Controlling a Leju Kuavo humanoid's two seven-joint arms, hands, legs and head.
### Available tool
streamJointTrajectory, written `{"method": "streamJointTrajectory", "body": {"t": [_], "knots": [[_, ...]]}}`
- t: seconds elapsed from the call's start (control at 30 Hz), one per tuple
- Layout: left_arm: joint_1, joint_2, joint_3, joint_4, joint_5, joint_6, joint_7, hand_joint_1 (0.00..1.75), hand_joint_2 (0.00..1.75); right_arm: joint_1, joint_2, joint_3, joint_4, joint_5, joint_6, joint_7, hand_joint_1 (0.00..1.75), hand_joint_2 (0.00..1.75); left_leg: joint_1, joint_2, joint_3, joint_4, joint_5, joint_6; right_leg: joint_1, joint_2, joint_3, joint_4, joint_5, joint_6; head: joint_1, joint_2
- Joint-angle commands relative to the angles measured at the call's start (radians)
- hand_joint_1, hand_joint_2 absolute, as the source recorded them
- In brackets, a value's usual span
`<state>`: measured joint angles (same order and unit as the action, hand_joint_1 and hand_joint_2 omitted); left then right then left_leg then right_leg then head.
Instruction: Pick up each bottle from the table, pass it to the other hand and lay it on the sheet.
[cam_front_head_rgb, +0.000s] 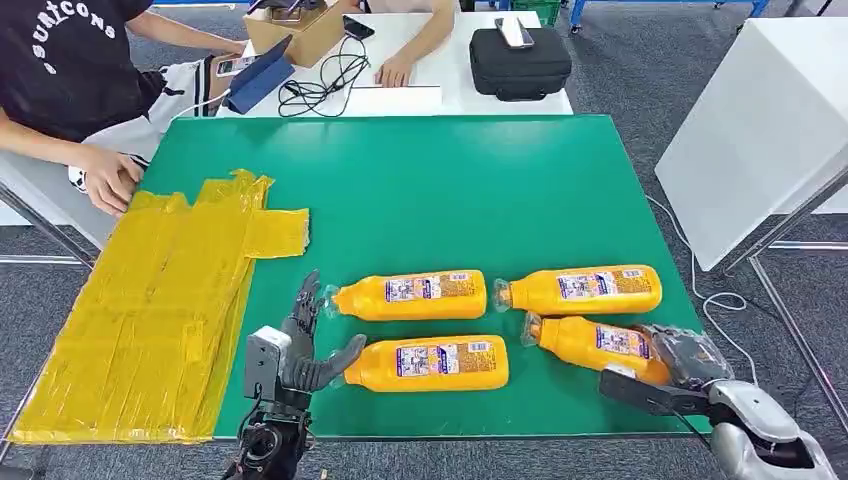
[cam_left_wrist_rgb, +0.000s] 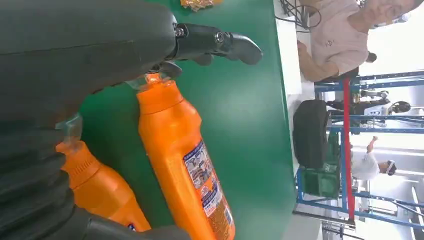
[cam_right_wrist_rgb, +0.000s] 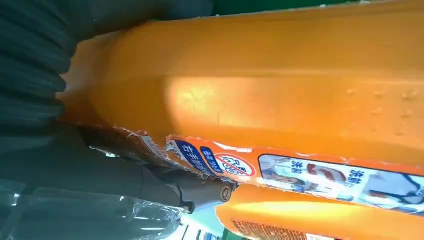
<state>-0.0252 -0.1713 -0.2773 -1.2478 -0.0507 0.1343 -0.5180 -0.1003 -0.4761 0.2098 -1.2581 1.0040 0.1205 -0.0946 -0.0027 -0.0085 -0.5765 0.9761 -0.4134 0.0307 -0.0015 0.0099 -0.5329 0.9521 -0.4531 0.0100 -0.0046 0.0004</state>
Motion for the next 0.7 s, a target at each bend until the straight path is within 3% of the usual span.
{"method": "streamJointTrajectory", "body": {"t": [0.03, 0.1, 0.2, 0.37, 0.5, 0.7], "knots": [[-0.021, 0.021, -0.025, 0.051, 0.001, -0.003, -0.005, 0.00, 1.75, 0.050, 0.048, -0.038, -0.018, -0.030, -0.033, -0.051, 1.75, 1.75, 0.003, -0.001, 0.005, -0.001, -0.002, -0.002, 0.002, -0.003, 0.007, -0.004, -0.001, 0.001, 0.000, 0.000], [-0.019, 0.014, -0.021, 0.053, 0.001, -0.008, -0.005, 0.00, 1.75, 0.101, 0.074, -0.071, -0.084, -0.131, -0.025, -0.119, 1.75, 1.75, 0.002, 0.000, 0.004, -0.001, -0.001, -0.002, 0.002, -0.002, 0.005, -0.003, -0.001, 0.000, 0.000, 0.000], [-0.008, 0.004, -0.017, 0.045, -0.005, -0.012, -0.008, 0.00, 1.75, 0.152, 0.098, -0.082, -0.151, -0.157, -0.040, -0.127, 1.75, 1.75, 0.002, -0.002, 0.003, -0.001, -0.001, -0.002, 0.002, -0.003, 0.005, -0.003, -0.001, 0.000, 0.000, 0.000], [0.038, 0.009, -0.011, 0.012, -0.024, 0.020, -0.015, 0.00, 1.75, 0.190, 0.219, -0.105, -0.268, -0.290, -0.083, -0.224, 1.75, 1.75, 0.002, 0.000, 0.003, -0.001, -0.002, -0.002, 0.002, 0.000, 0.003, -0.002, -0.001, 0.000, 0.001, 0.000], [0.066, 0.012, -0.006, -0.022, -0.027, 0.031, -0.007, 0.00, 1.75, 0.200, 0.264, -0.117, -0.307, -0.277, -0.119, -0.182, 1.75, 1.75, 0.002, 0.004, 0.001, -0.001, -0.002, -0.002, 0.002, 0.003, 0.001, -0.001, -0.001, 0.000, 0.000, 0.000], [0.069, 0.013, -0.005, -0.026, -0.028, 0.032, -0.006, 0.00, 1.75, 0.215, 0.264, -0.123, -0.320, -0.276, -0.122, -0.181, 1.75, 1.75, 0.001, 0.000, -0.002, -0.001, -0.001, -0.001, 0.001, 0.000, -0.001, -0.001, -0.001, 0.000, 0.000, 0.000]]}}
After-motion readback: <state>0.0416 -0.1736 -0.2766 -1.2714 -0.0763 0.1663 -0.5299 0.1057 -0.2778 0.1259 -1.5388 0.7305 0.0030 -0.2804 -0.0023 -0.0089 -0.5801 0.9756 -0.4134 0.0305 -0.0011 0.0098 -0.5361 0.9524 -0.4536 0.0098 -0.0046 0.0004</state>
